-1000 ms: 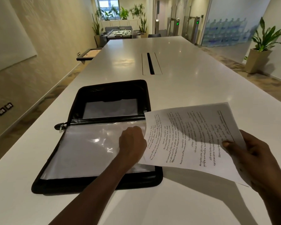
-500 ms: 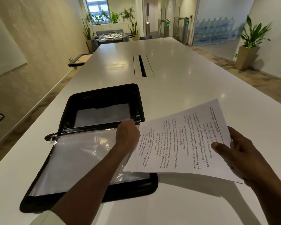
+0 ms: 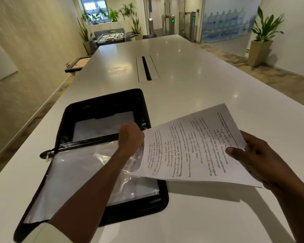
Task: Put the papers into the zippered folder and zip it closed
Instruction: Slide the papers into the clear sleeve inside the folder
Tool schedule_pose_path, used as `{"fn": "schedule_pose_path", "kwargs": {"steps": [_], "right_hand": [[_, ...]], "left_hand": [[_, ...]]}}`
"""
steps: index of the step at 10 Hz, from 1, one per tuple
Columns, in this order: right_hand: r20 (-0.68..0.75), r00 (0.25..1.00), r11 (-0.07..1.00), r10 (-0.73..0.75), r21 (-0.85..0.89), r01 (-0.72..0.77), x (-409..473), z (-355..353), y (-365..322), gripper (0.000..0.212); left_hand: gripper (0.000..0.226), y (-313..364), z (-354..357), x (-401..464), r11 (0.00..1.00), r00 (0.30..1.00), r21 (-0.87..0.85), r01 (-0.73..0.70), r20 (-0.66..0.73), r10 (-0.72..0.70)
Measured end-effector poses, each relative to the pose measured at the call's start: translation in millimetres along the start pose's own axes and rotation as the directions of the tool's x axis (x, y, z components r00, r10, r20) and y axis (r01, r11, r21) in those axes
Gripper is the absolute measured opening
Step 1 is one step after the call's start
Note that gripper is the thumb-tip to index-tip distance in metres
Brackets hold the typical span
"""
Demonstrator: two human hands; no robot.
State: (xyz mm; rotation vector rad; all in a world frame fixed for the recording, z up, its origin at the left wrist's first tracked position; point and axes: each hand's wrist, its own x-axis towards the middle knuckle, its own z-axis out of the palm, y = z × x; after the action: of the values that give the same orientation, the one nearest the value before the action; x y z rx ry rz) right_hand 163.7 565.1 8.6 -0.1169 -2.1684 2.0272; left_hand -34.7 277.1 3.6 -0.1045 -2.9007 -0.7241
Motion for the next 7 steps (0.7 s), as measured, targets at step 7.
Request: {"fn": "schedule_pose_path", "kwargs": {"steps": [7], "right_hand": [[0.014,0.994,0.987,0.109,-0.122,-0.106,28.2,-2.3,4.3,0.031]], "left_hand": [[0.012,17.4,-7.2,22.5,0.952,0.982,0.242,-0.188,0.075,0.175]]}}
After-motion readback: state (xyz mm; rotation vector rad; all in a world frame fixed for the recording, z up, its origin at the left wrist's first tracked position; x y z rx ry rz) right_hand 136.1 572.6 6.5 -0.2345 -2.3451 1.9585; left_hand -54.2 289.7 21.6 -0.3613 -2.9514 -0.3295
